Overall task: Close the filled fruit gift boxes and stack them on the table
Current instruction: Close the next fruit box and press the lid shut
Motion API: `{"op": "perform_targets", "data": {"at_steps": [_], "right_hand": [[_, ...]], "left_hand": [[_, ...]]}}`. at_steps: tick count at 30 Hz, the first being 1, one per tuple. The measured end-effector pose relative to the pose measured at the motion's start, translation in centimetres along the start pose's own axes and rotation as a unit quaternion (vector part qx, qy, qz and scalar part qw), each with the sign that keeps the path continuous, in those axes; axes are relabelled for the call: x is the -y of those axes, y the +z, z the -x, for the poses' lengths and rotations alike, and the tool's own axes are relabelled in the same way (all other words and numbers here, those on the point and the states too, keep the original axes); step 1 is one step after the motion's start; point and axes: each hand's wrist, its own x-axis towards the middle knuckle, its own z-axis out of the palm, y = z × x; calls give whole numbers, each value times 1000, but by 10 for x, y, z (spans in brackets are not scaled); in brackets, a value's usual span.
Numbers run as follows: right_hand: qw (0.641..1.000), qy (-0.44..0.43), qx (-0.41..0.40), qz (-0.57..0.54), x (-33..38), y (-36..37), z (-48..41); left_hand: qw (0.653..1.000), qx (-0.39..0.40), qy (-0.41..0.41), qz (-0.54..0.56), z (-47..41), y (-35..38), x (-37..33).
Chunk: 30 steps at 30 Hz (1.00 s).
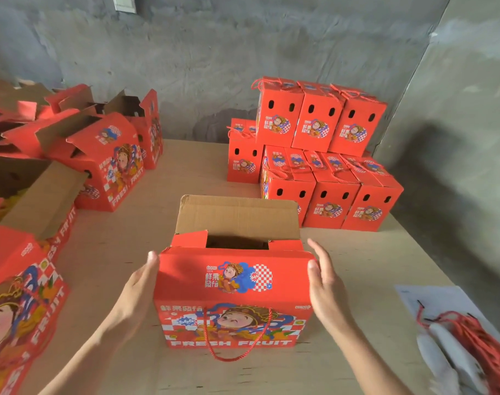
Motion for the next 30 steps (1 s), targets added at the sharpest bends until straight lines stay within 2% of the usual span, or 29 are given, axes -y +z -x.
{"op": "perform_targets", "data": {"at_steps": [3, 6, 8, 13, 21, 30], "right_hand": [[994, -45, -77, 61, 3, 19, 13], [989, -59, -120, 65, 1, 20, 10], [989, -61, -112, 69, -1, 20, 7], [996, -44, -56, 62, -6, 16, -1], [996, 86, 2, 28, -9, 13, -22], [996, 69, -16, 55, -10, 17, -22]], "left_hand": [[996, -71, 39, -39, -2, 10, -20], [980, -77, 95, -155, -6, 18, -18], [964, -99, 127, -210, -3, 23, -14], [950, -166, 132, -230, -2, 31, -10], [942, -168, 157, -247, -2, 32, -11], [947, -156, 139, -243, -2, 28, -19]]}}
